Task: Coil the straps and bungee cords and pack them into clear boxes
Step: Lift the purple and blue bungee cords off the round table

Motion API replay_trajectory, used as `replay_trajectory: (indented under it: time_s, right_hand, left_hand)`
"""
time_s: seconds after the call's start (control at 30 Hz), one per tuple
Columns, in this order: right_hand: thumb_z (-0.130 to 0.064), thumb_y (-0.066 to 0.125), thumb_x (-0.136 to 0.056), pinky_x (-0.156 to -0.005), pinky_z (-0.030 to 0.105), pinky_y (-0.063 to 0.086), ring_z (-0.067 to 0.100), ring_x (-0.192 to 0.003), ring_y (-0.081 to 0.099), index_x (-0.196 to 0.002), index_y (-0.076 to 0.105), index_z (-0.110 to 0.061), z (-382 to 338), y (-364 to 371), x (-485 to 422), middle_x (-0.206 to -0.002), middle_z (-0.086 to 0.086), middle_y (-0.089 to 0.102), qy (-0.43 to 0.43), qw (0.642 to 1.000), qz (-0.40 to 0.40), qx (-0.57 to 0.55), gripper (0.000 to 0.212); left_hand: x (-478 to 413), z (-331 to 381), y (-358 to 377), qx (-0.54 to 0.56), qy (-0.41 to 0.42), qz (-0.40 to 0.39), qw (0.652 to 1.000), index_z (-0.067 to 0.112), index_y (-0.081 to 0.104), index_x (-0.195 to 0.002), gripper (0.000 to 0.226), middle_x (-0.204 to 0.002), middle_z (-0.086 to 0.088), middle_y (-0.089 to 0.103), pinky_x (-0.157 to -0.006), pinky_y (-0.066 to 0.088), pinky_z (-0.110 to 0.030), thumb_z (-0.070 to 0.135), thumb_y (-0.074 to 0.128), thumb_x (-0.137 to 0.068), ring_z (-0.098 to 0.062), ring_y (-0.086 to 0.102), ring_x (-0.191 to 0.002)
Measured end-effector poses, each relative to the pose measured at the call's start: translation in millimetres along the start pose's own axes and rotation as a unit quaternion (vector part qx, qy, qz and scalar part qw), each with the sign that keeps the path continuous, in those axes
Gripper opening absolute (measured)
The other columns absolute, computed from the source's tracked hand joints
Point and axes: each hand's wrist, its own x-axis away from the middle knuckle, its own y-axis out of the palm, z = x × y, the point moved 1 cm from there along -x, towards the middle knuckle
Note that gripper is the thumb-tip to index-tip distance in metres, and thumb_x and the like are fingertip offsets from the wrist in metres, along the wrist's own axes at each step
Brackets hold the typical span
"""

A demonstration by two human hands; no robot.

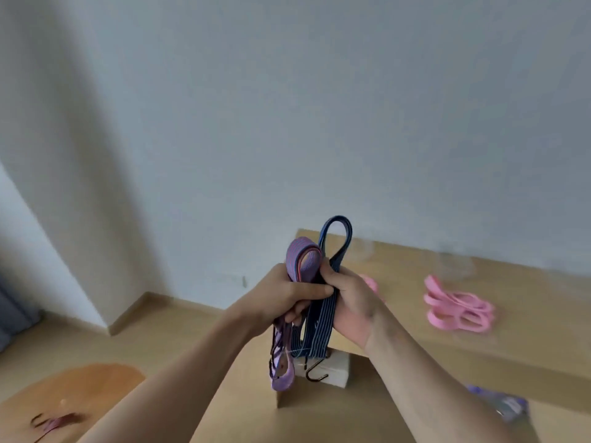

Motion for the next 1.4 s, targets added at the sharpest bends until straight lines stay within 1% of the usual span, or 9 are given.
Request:
replay_trajectory:
  time_s: [0.13,0.27,0.43,0.63,0.77,0.97,1.13,1.27,1.4]
  right_hand:
    - [-0.028,0.052,-0.101,-0.084,0.052,0.054,0.043,-0.09,0.067,-0.096,0.066,0.002,-53,-87,72,-0.106,0.031,0.066,-0.058,0.989,0.118,-0.065,0.033]
    - [-0.025,0.057,-0.099,-0.105,0.057,0.045,0.04,-0.106,0.068,-0.106,0.058,0.0,-102,-194,165,-0.117,0.027,0.067,-0.077,0.96,0.258,-0.074,0.026]
    - [-0.028,0.063,-0.097,-0.065,0.037,0.043,0.018,-0.056,0.047,-0.088,0.054,-0.011,-140,-294,283,-0.069,0.002,0.05,-0.049,0.917,0.393,-0.047,0.021]
    - [-0.036,0.083,-0.076,-0.05,0.029,0.029,0.013,-0.048,0.028,-0.078,0.05,-0.021,-168,-366,387,-0.058,-0.005,0.033,-0.003,0.868,0.497,0.013,0.036]
    - [-0.038,0.079,-0.082,-0.046,0.027,0.029,0.013,-0.046,0.027,-0.085,0.05,-0.017,-177,-399,422,-0.054,-0.004,0.032,0.03,0.824,0.561,0.074,0.037]
    - [-0.038,0.074,-0.088,-0.046,0.028,0.028,0.013,-0.044,0.026,-0.094,0.062,-0.009,-188,-452,440,-0.052,-0.003,0.034,0.064,0.78,0.609,0.13,0.032]
    - [-0.036,0.072,-0.087,-0.056,0.031,0.029,0.016,-0.05,0.029,-0.07,0.043,-0.019,-217,-510,429,-0.058,0.0,0.034,0.114,0.734,0.624,0.244,0.038]
    - [-0.029,0.071,-0.085,-0.056,0.027,0.027,0.011,-0.051,0.029,-0.062,0.032,-0.023,-247,-563,417,-0.054,-0.01,0.029,0.162,0.718,0.585,0.34,0.046]
    - [-0.03,0.068,-0.081,-0.054,0.026,0.03,0.011,-0.052,0.035,-0.061,0.039,-0.021,-270,-614,401,-0.057,-0.007,0.038,0.247,0.686,0.513,0.453,0.036]
  left_hand:
    - [-45,19,93,0.004,0.016,-0.046,0.999,-0.011,0.065,-0.084,0.029,-0.049,-0.007,0.039,-0.042,0.036,-0.025,0.015,0.077,-0.089,-0.016,0.031,-0.036]
    - [-92,28,191,0.049,-0.004,-0.025,0.998,-0.001,0.07,-0.097,0.016,-0.051,-0.004,0.04,-0.042,0.037,-0.025,0.012,0.077,-0.089,-0.016,0.031,-0.037]
    - [-145,27,321,0.046,-0.046,-0.057,0.996,0.002,0.063,-0.088,0.019,-0.047,-0.003,0.036,-0.04,0.036,-0.023,0.015,0.077,-0.089,-0.015,0.028,-0.033]
    - [-188,26,442,0.038,-0.12,-0.102,0.987,0.013,0.052,-0.073,0.035,-0.051,0.0,0.034,-0.043,0.035,-0.024,0.025,0.082,-0.086,-0.014,0.027,-0.037]
    - [-224,13,500,0.017,-0.172,-0.106,0.979,0.017,0.043,-0.075,0.044,-0.053,0.0,0.037,-0.043,0.035,-0.024,0.024,0.086,-0.083,-0.013,0.029,-0.038]
    - [-295,0,581,-0.135,-0.178,-0.172,0.959,0.008,0.051,-0.093,0.02,-0.068,-0.006,0.044,-0.049,0.041,-0.024,0.006,0.069,-0.087,-0.016,0.038,-0.046]
    - [-364,-16,643,-0.323,-0.104,-0.222,0.914,0.008,0.043,-0.112,0.019,-0.092,-0.014,0.054,-0.068,0.04,-0.033,0.015,0.051,-0.096,-0.03,0.051,-0.075]
    - [-418,-31,684,-0.46,0.006,-0.263,0.848,0.012,0.037,-0.105,0.016,-0.114,-0.015,0.051,-0.081,0.038,-0.036,0.019,0.051,-0.099,-0.034,0.051,-0.102]
    - [-467,-45,719,-0.476,0.039,-0.277,0.834,0.014,0.037,-0.105,0.015,-0.107,-0.009,0.042,-0.082,0.041,-0.039,0.008,0.042,-0.093,-0.037,0.054,-0.106]
